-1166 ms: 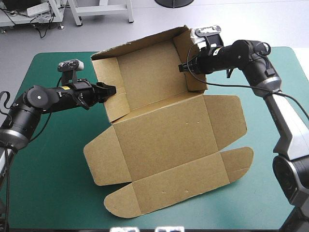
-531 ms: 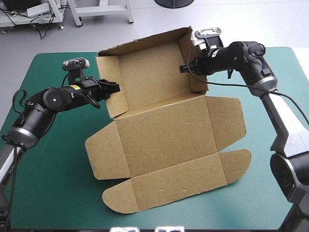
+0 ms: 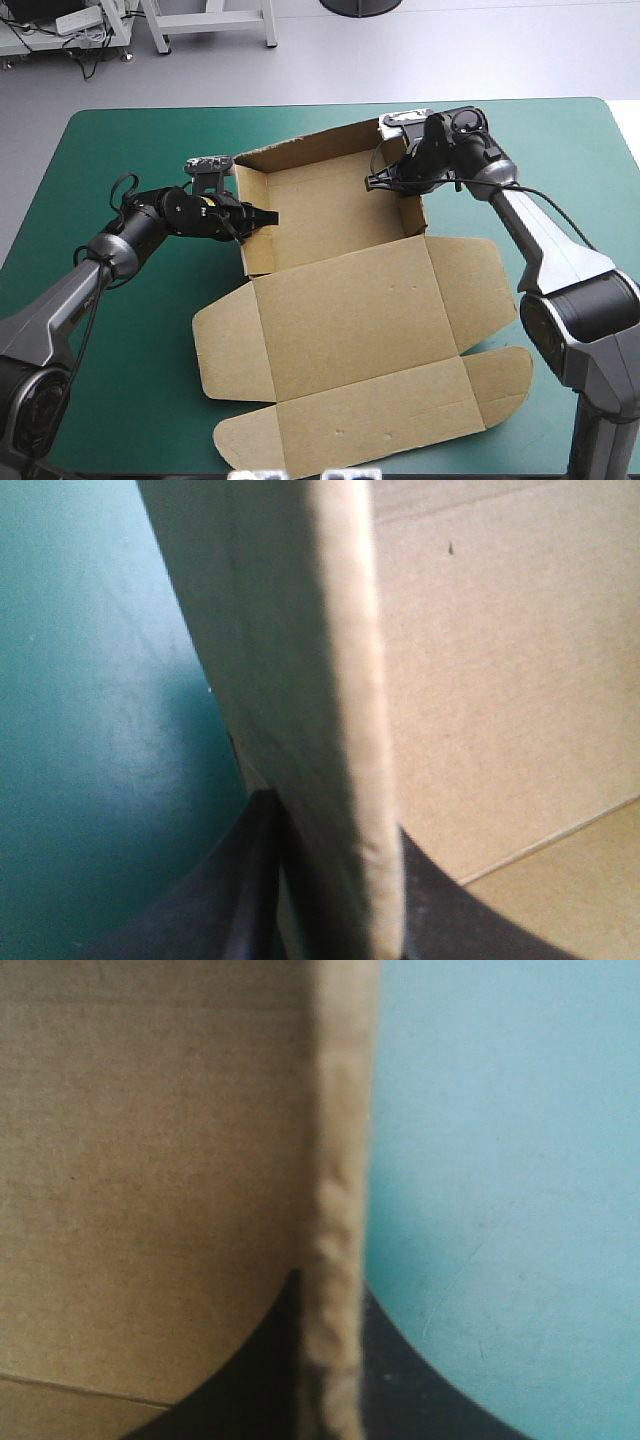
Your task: Fold the box
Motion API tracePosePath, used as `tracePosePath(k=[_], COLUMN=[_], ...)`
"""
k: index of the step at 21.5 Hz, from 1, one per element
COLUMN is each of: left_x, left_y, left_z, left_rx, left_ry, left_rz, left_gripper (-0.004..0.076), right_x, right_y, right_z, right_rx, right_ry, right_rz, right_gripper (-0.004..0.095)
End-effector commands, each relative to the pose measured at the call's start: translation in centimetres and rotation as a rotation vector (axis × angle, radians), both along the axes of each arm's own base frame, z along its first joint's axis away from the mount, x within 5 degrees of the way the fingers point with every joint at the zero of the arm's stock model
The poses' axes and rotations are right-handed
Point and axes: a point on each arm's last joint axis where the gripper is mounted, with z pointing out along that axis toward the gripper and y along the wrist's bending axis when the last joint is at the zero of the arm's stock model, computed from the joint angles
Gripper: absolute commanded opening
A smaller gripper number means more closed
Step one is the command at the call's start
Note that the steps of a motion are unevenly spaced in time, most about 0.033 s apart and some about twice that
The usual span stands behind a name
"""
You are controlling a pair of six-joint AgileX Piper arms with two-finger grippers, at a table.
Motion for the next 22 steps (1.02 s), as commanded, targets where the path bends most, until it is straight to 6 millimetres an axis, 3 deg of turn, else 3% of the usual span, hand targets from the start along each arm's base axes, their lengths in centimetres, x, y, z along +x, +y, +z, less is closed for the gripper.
tracePosePath(k=[1,5,9,13,15,22], left_x=[0.2,1.4,2.6,3.5,3.6,4.1], left_y=[-1.7,-2.7,-5.3,-7.9,-8.4,-8.4], left_z=[2.3,2.7,3.8,2.6,1.6,0.5], left_rx=[-0.124,-0.131,-0.063,0.197,0.321,0.345], left_ry=[-0.074,-0.029,0.024,0.166,0.22,0.244], left_rz=[0.016,-0.024,-0.15,-0.209,-0.216,-0.193], left_gripper=[0.0106,-0.0008,-0.0009,-0.0009,-0.0009,-0.0009], right_x=[-1.6,-1.4,-1.3,-1.5,-1.4,-1.2], right_y=[2.6,2.6,3.1,3.6,3.5,3.2], right_z=[3.3,2.1,0.1,-1.0,-1.5,-1.6], right_rx=[0.198,0.166,0.111,0.075,0.051,0.024], right_ry=[-0.049,0.004,0.093,0.142,0.165,0.157], right_rz=[0.016,0.013,0.046,0.022,0.003,-0.027], right_gripper=[-0.0018,-0.0018,-0.0018,-0.0018,-0.0018,-0.0018])
